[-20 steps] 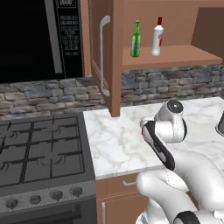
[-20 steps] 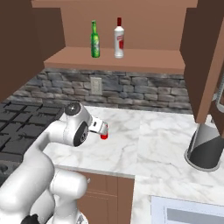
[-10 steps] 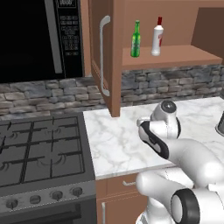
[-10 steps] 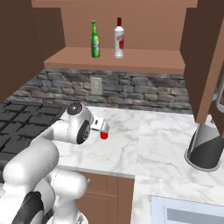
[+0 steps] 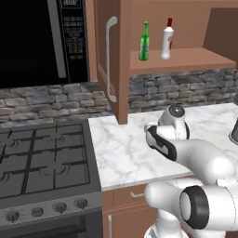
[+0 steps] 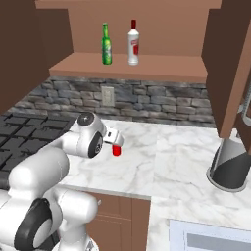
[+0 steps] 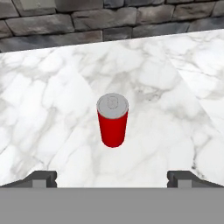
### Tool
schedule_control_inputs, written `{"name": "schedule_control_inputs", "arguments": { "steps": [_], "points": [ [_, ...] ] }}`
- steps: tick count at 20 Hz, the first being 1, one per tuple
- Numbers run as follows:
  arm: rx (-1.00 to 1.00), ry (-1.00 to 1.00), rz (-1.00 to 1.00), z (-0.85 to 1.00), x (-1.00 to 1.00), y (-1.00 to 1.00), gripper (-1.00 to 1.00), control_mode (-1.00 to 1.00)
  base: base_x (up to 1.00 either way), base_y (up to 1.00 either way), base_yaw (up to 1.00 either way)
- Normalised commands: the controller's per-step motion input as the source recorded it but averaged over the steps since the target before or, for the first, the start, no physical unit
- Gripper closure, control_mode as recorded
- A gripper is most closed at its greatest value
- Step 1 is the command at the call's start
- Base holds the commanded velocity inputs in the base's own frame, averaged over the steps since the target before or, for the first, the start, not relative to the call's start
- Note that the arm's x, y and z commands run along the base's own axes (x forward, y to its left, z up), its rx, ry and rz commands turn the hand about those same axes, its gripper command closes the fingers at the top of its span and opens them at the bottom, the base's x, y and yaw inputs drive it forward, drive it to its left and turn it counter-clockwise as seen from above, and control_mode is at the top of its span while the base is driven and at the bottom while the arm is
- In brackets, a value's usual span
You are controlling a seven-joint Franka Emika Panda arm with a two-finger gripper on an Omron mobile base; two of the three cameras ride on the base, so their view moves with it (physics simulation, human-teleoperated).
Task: Sort all alcoholic drinks to one cabinet, and non-alcoholic drinks to the other.
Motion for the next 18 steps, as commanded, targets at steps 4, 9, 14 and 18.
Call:
{"name": "schedule_control_inputs", "arguments": {
  "steps": [4, 9, 14, 18],
  "points": [
    [0.00, 0.00, 0.00, -0.07, 0.19, 0.00, -1.00, -1.00, 0.00, 0.00, 0.00],
    [0.00, 0.00, 0.00, -0.09, 0.13, 0.00, -1.00, -1.00, 0.00, 0.00, 0.00],
    [0.00, 0.00, 0.00, -0.10, 0.10, 0.00, -1.00, -1.00, 0.00, 0.00, 0.00],
    [0.00, 0.00, 0.00, -0.10, 0.08, 0.00, -1.00, -1.00, 0.00, 0.00, 0.00]
  ]
}}
